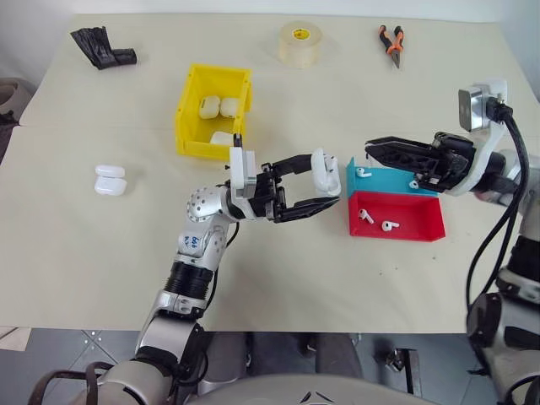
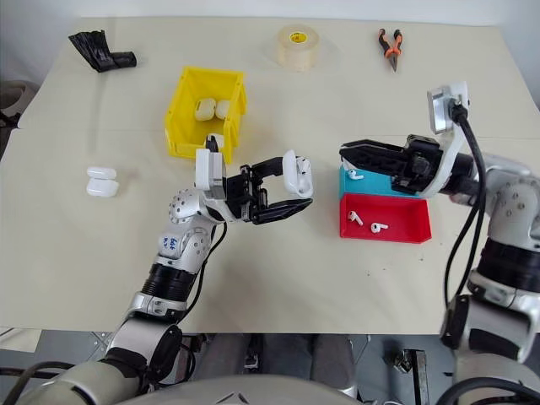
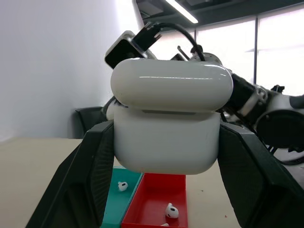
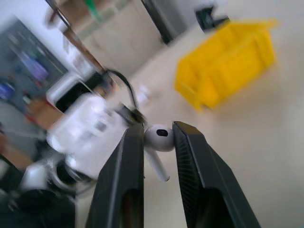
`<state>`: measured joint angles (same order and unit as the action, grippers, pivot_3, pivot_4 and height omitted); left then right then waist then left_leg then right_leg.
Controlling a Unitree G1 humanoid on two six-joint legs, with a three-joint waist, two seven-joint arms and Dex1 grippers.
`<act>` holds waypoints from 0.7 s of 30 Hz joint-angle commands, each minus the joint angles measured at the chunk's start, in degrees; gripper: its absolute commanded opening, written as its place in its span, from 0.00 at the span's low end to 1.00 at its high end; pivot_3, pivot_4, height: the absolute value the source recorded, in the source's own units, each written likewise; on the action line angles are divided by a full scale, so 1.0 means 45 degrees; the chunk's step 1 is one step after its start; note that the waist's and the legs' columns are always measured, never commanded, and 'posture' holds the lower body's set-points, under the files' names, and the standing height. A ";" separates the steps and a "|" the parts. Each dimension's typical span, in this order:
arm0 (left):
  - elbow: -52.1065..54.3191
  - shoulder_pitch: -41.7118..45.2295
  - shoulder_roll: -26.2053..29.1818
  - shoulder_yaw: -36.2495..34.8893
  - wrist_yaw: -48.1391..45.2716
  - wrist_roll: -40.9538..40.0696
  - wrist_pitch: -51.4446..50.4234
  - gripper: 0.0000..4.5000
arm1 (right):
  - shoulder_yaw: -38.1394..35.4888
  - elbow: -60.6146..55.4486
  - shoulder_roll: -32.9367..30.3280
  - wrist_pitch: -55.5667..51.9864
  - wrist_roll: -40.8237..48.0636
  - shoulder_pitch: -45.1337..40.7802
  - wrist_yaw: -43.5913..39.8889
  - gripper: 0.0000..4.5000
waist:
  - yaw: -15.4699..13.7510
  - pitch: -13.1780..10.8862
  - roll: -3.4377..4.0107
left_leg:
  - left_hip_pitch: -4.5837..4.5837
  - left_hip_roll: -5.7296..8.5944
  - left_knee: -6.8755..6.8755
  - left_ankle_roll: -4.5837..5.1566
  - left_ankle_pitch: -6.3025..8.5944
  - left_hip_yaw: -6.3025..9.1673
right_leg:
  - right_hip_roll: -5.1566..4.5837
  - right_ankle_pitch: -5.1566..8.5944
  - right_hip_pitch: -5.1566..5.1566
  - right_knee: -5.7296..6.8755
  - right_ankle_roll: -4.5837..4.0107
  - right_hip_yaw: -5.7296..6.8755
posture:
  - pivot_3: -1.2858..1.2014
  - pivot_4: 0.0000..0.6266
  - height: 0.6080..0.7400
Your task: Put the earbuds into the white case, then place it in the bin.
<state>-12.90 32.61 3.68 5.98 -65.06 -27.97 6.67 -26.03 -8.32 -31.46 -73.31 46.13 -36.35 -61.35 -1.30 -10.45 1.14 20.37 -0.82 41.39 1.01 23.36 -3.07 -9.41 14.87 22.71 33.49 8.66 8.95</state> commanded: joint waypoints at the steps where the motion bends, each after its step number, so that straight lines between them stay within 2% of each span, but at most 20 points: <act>1: 0.0055 0.0235 -0.0151 -0.0051 0.0155 -0.0027 0.0007 0.62 | -0.1333 -0.1642 0.0910 -0.0756 0.1989 0.0248 0.1917 0.19 | -0.0019 0.0000 0.0000 | 0.0000 0.0001 0.0002 0.0000 0.0000 0.0001 | 0.0000 0.0000 0.0000 -0.0001 0.0000 0.0000 | 0.52 0.24 1.00; 8: 0.0098 0.0303 -0.0267 0.0005 0.0356 0.0028 -0.0124 0.62 | -0.1674 -0.3116 0.2296 -0.0645 0.4694 0.1417 0.4805 0.19 | 0.0012 0.0000 0.0001 | -0.0005 0.0007 -0.0008 0.0000 0.0000 -0.0005 | 0.0000 0.0000 0.0000 0.0000 0.0000 -0.0004 | 0.52 0.24 1.00; 15: 0.0151 0.0345 -0.0281 0.0051 0.0378 -0.0009 -0.0332 0.62 | -0.1156 -0.3681 0.2482 0.0451 0.6784 0.2485 0.6742 0.19 | 0.0003 0.0000 0.0000 | -0.0012 0.0007 -0.0013 0.0000 0.0000 -0.0009 | 0.0001 0.0000 0.0000 0.0001 0.0000 -0.0007 | 0.52 0.24 1.00; 21: 0.0159 0.0366 -0.0278 0.0094 0.0307 -0.0015 -0.0466 0.62 | -0.0571 -0.3823 0.2132 0.1581 0.7804 0.3248 0.7573 0.19 | 0.0009 0.0001 0.0000 | -0.0015 0.0007 -0.0019 0.0000 0.0000 -0.0016 | 0.0001 0.0000 0.0000 -0.0001 0.0000 -0.0009 | 0.52 0.24 1.00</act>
<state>-13.86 33.07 2.94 6.06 -63.47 -27.84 4.55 -28.91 -22.97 -20.89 -68.34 78.62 -22.08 -27.95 -1.25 -10.45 1.14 20.30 -0.79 41.30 1.01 23.36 -3.14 -9.41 14.87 22.71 33.48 8.66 8.91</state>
